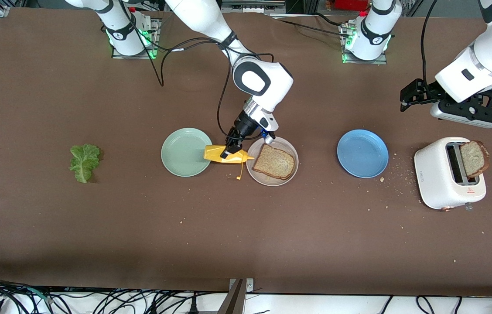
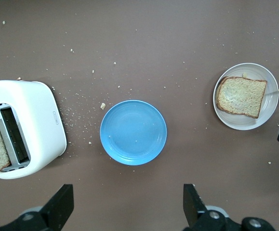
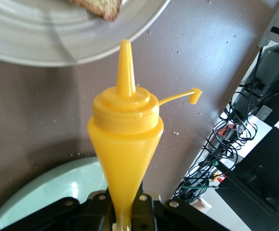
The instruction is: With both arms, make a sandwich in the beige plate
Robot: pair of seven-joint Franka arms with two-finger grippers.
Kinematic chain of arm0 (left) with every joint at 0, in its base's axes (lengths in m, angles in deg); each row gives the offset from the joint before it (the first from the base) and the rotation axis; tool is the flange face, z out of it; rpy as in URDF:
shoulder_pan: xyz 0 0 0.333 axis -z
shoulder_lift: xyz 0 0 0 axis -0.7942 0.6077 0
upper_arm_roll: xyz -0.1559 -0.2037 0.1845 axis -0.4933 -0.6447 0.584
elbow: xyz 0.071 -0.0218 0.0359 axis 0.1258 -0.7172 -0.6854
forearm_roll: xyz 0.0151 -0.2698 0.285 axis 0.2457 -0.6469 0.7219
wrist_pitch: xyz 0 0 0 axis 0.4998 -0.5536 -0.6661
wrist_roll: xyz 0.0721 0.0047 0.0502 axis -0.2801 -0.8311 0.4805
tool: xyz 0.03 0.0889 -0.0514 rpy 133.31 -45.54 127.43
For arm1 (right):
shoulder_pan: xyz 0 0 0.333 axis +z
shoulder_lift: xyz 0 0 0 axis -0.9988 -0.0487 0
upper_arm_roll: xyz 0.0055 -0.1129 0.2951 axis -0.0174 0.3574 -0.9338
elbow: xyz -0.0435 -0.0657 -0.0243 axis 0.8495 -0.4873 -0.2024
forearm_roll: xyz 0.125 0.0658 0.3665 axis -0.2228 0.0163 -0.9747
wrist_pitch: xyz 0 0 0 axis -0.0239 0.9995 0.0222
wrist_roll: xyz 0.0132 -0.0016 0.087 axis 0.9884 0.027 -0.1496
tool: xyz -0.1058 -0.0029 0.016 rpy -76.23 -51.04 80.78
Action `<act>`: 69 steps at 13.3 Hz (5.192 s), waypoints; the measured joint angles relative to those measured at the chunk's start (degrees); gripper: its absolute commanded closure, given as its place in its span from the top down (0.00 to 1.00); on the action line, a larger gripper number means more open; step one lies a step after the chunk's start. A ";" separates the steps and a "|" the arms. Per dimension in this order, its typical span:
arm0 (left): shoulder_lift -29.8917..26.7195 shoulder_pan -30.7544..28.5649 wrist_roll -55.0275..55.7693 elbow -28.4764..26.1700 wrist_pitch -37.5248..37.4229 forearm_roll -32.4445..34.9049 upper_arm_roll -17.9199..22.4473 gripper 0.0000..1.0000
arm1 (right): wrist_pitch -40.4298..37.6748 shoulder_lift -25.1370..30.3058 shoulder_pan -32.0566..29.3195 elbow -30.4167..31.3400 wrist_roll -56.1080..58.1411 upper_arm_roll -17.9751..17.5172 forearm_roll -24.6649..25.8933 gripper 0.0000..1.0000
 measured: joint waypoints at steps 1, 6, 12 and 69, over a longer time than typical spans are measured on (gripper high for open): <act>0.06 0.00 0.00 0.00 0.00 0.00 0.00 1.00 | 0.04 -0.39 0.63 -0.05 -2.18 0.00 0.48 0.00; 0.17 0.00 0.00 0.00 0.00 0.00 0.01 1.00 | 0.22 -1.56 3.34 -0.29 -8.34 -0.01 0.63 0.00; 0.19 -0.02 0.00 0.00 0.00 0.00 0.05 1.00 | -0.94 0.09 1.02 -6.32 1.06 2.58 -9.32 0.00; 0.31 -0.02 0.00 0.18 0.00 0.00 0.12 1.00 | -21.42 10.97 -65.98 17.29 130.75 11.49 -103.95 0.99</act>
